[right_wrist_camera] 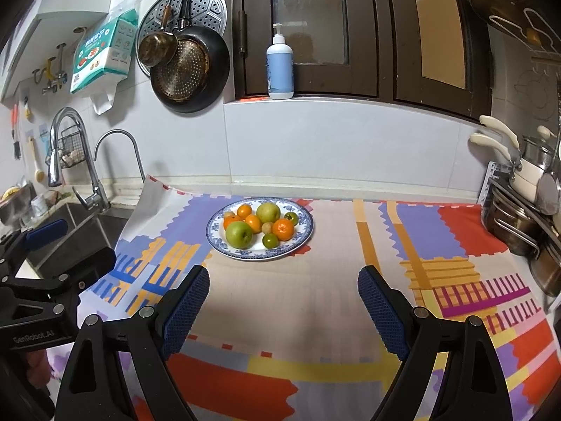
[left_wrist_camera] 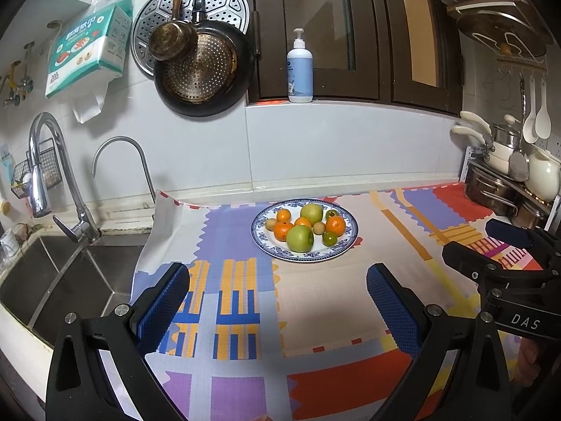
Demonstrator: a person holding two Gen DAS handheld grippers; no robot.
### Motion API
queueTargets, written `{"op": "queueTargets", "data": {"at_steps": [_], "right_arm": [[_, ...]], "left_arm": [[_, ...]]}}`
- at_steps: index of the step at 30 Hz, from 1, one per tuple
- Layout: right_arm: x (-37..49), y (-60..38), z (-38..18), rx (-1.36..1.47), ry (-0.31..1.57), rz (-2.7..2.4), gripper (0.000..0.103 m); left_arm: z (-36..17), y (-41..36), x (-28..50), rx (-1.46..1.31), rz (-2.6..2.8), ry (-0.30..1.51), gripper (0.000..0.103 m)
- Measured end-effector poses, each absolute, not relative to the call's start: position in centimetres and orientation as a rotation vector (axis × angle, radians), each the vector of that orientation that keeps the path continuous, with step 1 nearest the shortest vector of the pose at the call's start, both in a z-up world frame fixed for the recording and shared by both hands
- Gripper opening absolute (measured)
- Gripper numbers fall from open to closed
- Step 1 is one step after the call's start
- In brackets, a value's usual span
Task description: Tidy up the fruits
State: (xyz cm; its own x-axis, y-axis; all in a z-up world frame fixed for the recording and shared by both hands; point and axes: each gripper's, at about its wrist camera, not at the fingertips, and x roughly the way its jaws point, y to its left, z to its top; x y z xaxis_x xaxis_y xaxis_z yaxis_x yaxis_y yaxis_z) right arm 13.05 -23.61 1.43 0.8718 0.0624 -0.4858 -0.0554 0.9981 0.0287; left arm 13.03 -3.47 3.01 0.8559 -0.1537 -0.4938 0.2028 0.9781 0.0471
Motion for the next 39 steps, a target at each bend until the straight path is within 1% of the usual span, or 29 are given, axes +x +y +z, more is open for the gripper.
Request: {"op": "queueTargets", "data": {"at_steps": [39], "right_arm": [[12.58, -23.47, 1.57, 0.010, 0.515, 0.060, 0.087]], "left_arm": [[3.03, -3.14, 13.10, 0.096, -0.194, 0.519, 0.103]]}}
